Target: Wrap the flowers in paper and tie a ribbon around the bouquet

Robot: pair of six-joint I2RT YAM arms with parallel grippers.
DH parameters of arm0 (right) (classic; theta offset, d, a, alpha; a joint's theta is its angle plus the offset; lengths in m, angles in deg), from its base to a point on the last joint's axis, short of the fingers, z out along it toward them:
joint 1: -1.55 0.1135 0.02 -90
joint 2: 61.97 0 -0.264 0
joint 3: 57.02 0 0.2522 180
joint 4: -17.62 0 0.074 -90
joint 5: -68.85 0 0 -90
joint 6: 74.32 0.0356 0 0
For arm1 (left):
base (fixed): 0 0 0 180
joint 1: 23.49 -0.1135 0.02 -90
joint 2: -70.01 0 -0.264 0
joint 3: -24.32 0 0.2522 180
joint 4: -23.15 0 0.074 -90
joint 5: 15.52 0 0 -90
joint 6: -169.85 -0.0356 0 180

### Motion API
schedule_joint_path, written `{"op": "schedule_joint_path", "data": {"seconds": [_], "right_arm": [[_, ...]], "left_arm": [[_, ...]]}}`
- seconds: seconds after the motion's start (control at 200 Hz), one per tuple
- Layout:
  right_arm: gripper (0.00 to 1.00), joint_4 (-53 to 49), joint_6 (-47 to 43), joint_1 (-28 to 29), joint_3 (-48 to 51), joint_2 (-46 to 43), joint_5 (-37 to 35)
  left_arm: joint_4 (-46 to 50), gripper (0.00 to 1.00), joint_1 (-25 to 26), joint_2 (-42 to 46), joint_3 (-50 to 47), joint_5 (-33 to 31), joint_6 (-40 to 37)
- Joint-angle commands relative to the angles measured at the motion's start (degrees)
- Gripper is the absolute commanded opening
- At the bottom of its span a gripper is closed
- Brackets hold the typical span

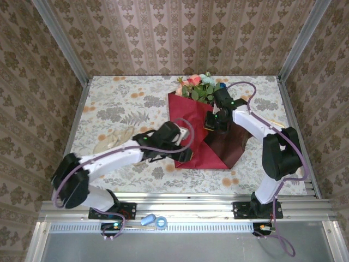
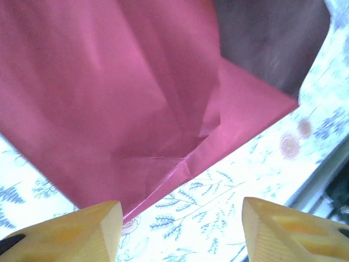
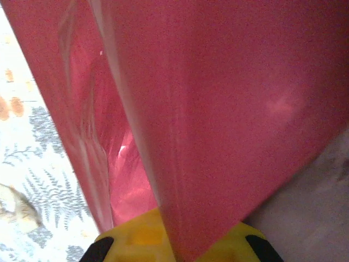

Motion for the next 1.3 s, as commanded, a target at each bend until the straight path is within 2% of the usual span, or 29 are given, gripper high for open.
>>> {"op": "schedule_joint_path", "data": {"seconds": [0.0, 0.11, 0.25, 0.45, 0.7, 0.91, 1.085, 1.295], "right_arm": [[0.00, -2.9, -4.8, -0.8, 0.1, 2.6, -1.6], [0.00, -2.9, -5.8, -1.2, -0.2, 4.5, -1.7], [0.00, -3.1, -6.6, -1.3, -1.2, 7.1, -3.4], [0.00, -4.0, -8.1, -1.5, -2.0, 9.8, -5.8], [0.00, -3.6, -9.2, -2.5, -1.5, 11.3, -6.6], [0.00, -3.5, -9.8, -2.7, -2.0, 11.6, -6.7], [0.00, -4.2, -10.5, -2.7, -3.9, 12.5, -6.4], [0.00, -4.7, -11.2, -3.1, -3.8, 13.3, -7.2]], "left_arm": [[-2.5, 0.59, -4.5, 1.0, -6.6, 6.2, 9.4], [-8.6, 0.57, -8.6, -0.4, -10.0, 11.1, 14.0], [-12.8, 0.54, -10.5, -5.2, -11.4, 14.4, 17.1], [-16.0, 0.53, -10.7, -8.1, -12.7, 14.2, 18.9], [-21.0, 0.46, -10.7, -12.3, -13.3, 14.8, 21.4], [-21.4, 0.46, -10.7, -11.6, -13.8, 13.2, 22.3], [-19.1, 0.50, -10.7, -8.9, -14.0, 10.9, 22.0], [-25.2, 0.42, -10.9, -13.1, -14.9, 12.9, 24.8]]}}
